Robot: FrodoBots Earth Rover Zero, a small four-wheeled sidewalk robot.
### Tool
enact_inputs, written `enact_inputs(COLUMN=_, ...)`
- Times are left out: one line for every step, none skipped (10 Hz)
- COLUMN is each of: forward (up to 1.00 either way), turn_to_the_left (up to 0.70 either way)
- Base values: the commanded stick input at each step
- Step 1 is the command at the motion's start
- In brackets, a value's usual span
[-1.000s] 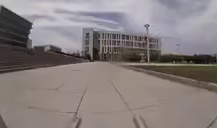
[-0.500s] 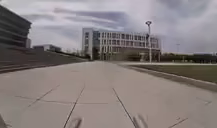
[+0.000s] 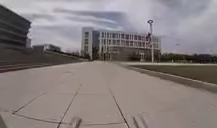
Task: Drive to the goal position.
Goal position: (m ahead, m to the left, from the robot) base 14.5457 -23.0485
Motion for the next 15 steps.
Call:
enact_inputs(forward=1.0, turn_to_the_left=0.0)
enact_inputs(forward=1.0, turn_to_the_left=0.0)
enact_inputs(forward=1.0, turn_to_the_left=0.0)
enact_inputs(forward=1.0, turn_to_the_left=0.0)
enact_inputs(forward=1.0, turn_to_the_left=0.0)
enact_inputs(forward=1.0, turn_to_the_left=0.1)
enact_inputs(forward=1.0, turn_to_the_left=0.27)
enact_inputs(forward=1.0, turn_to_the_left=0.27)
enact_inputs(forward=1.0, turn_to_the_left=0.0)
enact_inputs(forward=1.0, turn_to_the_left=0.0)
enact_inputs(forward=1.0, turn_to_the_left=0.0)
enact_inputs(forward=1.0, turn_to_the_left=0.0)
enact_inputs(forward=1.0, turn_to_the_left=0.0)
enact_inputs(forward=1.0, turn_to_the_left=0.0)
enact_inputs(forward=1.0, turn_to_the_left=0.0)
